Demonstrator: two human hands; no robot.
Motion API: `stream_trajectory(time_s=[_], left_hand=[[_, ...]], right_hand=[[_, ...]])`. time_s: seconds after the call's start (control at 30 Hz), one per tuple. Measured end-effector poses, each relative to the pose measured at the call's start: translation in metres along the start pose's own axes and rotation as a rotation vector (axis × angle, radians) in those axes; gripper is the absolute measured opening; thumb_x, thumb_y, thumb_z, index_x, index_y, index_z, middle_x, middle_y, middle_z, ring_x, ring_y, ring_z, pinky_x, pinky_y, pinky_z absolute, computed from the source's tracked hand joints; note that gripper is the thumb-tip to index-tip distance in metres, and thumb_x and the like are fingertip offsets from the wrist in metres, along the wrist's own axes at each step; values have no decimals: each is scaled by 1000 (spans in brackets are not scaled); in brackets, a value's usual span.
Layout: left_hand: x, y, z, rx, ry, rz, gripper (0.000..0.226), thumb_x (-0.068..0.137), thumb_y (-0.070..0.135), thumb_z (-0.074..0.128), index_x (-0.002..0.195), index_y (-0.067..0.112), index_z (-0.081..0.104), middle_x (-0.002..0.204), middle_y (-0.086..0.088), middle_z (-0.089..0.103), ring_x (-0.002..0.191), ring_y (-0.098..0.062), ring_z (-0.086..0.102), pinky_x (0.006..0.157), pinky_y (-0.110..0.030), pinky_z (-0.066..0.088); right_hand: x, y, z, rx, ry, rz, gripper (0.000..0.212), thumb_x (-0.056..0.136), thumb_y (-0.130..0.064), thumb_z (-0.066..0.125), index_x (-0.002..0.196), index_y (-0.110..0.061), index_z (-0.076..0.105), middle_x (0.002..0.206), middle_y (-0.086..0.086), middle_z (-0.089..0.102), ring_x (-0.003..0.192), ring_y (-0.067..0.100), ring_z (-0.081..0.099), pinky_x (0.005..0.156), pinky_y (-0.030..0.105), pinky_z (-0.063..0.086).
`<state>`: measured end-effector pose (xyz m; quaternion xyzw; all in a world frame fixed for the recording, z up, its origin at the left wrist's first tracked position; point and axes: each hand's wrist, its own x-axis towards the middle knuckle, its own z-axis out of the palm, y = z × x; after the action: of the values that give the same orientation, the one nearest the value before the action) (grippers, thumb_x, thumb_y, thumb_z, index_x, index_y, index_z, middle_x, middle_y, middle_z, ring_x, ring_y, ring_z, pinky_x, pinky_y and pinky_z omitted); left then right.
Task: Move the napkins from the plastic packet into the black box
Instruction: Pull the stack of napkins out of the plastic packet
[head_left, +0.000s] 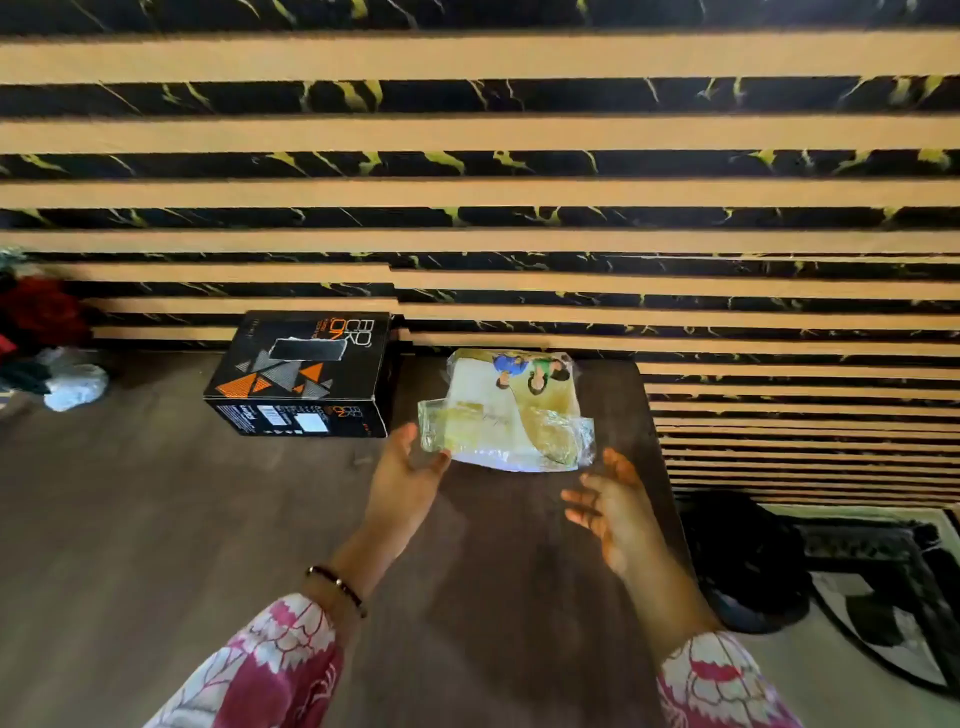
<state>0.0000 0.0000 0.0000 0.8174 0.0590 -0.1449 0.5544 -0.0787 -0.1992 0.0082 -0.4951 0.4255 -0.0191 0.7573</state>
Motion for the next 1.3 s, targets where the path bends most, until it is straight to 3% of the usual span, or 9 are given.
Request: stream_trajectory(time_s=[0.07,0.17,0.33,0.53,0.83,0.93,1.03,1.23,1.3], left_hand=[[2,4,5,-55,-29,32,47,87,20,61,131,16,45,131,2,55,121,-14,51,100,-31,39],[-7,9,8,-76,-53,27,44,89,12,58,130,15,42,122,9,47,114,-6,44,95,-24,34],[-29,-8,-6,-84,-88,14,47,88,15,59,132,12,42,130,4,49,125,-13,44,103,-31,36],[-84,-32,-48,-65,-147,36,42,89,14,59,128,11,44,114,11,49,116,-9,45,95,-27,36],[-149,-86,-122,15,-190,70,33,89,14,59,120,15,50,111,8,57,107,-10,53,90,-26,38],[-167,-104,-138,60,-172,80,15,89,11,58,101,17,52,92,6,61,89,-13,58,82,-26,41],[-182,-116,-147,81,-113,95,16,87,7,59,88,17,47,77,14,56,72,-6,54,68,-21,39],[-191,-125,-156,87,-150,127,27,85,3,59,111,0,50,86,-4,59,92,-30,61,62,-9,39],[-191,-121,-160,133,-133,139,34,86,8,60,117,3,48,103,-11,63,101,-28,60,71,-17,41]], right_hand=[[3,0,0,-81,-44,-23,45,91,0,45,131,-20,45,91,-3,60,70,21,60,72,37,48],[0,1,-3,-100,-80,-21,39,92,-1,44,124,-21,51,99,-2,61,72,20,61,71,35,49],[-26,13,-7,-133,-86,-40,34,93,-4,44,119,-24,52,110,3,60,74,20,61,68,34,49],[-90,58,-5,-171,-90,-30,31,94,-8,47,118,-26,51,100,-4,63,75,20,62,69,34,50],[-174,130,11,-209,-75,-23,29,94,-9,47,120,-24,50,111,1,61,81,24,64,67,34,51],[-193,149,16,-210,-15,-15,32,94,-9,48,124,-20,50,117,6,60,81,25,64,67,35,52],[-207,163,18,-184,63,-15,31,94,-9,49,124,-17,53,117,7,59,83,27,65,68,36,52],[-233,177,29,-185,296,-166,14,93,-6,50,98,-14,60,89,5,61,85,26,58,64,30,44],[-237,176,33,-363,428,-280,21,91,-4,52,111,-5,59,100,10,63,96,31,61,75,30,45]])
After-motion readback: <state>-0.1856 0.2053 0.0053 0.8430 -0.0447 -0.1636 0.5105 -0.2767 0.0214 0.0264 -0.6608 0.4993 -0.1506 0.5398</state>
